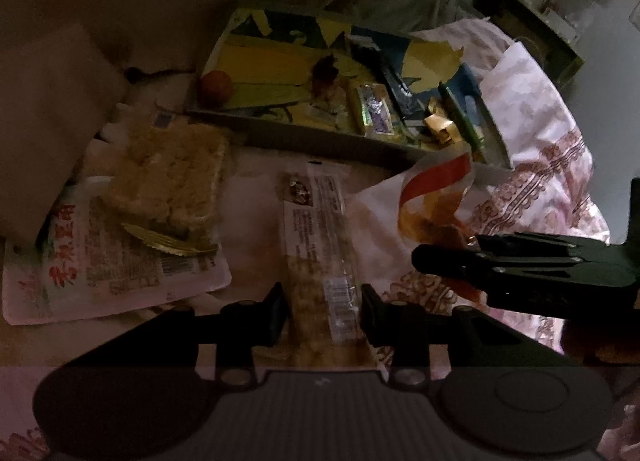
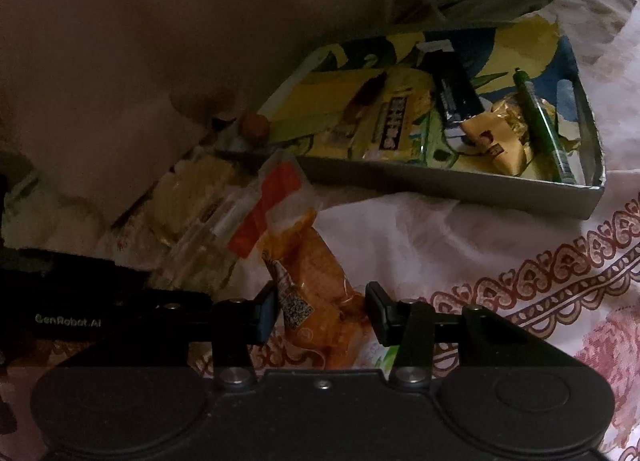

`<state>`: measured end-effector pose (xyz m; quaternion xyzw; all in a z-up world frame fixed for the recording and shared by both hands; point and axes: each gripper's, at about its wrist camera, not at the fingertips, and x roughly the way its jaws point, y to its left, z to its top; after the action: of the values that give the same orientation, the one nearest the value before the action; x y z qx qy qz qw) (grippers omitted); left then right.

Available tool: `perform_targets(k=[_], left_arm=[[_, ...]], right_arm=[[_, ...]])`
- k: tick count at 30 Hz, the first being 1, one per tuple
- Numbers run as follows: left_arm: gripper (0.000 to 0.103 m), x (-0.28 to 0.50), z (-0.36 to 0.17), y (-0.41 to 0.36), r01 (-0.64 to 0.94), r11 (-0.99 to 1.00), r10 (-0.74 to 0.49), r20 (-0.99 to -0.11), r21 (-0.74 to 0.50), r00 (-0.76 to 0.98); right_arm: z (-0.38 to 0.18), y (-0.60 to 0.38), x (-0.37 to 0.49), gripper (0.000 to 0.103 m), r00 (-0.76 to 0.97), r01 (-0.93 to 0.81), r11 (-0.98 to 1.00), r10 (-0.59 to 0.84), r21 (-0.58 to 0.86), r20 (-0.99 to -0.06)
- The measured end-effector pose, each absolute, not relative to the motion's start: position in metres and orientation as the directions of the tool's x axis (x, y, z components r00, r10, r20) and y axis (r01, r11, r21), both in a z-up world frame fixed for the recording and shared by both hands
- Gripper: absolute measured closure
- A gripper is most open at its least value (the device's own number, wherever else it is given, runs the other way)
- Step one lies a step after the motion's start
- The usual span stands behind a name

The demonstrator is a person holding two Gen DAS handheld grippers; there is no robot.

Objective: Organize snacks
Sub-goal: 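Carry the candy bag with the right gripper while the left carries the cracker bar into the box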

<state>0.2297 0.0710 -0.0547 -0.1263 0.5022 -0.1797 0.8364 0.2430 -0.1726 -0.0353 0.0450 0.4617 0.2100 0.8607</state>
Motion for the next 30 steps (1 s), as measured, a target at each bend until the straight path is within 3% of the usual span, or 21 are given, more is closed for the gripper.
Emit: perform_targets(k=[7, 20, 30], left_arm=[[0.061, 0.23, -0.044, 0.071, 0.176, 0.891, -0.448, -0.743, -0.42, 0.496], [0.061, 0.286, -0.012, 0.045, 0.177, 0.923, -0.369, -0.659, -0.34, 0.655], [0.061, 0.345, -0.028, 0.021, 0.148, 0.933, -0.339, -0.663, -0.327, 0.668]], right_arm=[[-0.032, -0.18, 0.247, 0.055, 0.517, -0.286, 0.911, 0.407, 0.296, -0.753], [-0.01, -0.21, 0.281, 0.055, 0.658, -0.179, 0.903, 0.404, 0.39, -0.635], [-0.012, -0.225, 0.333, 0.055, 0.731, -0.107, 0.884, 0.38, 0.455, -0.567]])
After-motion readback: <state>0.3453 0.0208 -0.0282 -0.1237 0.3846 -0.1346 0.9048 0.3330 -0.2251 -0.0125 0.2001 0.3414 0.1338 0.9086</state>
